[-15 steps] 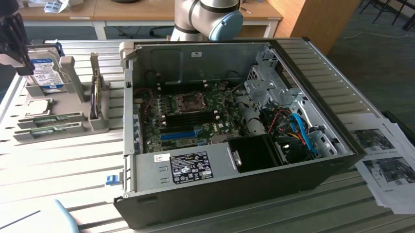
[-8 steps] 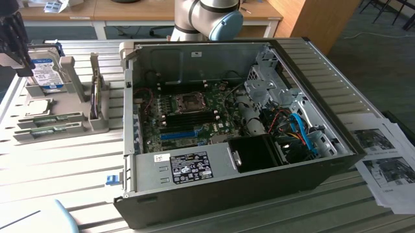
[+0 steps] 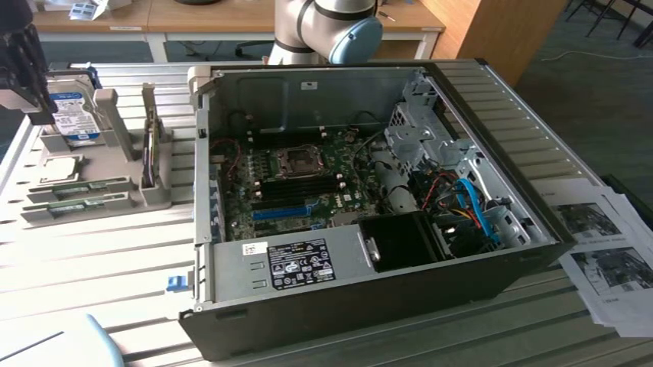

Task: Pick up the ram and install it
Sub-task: 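Pick up the ram and move it above insertion slot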

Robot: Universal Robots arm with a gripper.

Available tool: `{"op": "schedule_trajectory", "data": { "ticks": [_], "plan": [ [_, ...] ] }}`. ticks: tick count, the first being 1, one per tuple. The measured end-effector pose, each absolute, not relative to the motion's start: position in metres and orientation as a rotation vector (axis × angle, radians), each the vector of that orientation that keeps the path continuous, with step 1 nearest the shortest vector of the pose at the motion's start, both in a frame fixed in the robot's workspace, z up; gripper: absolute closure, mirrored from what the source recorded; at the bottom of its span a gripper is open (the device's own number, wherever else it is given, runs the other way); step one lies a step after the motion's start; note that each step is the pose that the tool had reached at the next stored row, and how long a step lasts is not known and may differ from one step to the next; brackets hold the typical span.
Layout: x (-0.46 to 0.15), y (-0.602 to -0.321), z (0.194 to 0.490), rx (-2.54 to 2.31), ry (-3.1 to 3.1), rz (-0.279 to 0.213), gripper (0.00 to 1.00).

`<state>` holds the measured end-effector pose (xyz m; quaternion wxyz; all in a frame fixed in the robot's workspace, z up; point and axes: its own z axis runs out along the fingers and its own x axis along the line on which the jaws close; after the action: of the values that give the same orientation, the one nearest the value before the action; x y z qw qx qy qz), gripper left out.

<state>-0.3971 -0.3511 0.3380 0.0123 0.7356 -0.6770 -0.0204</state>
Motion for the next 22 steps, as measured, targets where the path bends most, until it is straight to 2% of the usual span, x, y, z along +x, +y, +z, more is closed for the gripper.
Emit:
{"op": "schedule_trajectory", "data": {
  "ticks": [22],
  "plan": [
    [-0.397, -0.351, 0.298, 2.293, -2.110, -0.064, 0.71]
  ]
}}
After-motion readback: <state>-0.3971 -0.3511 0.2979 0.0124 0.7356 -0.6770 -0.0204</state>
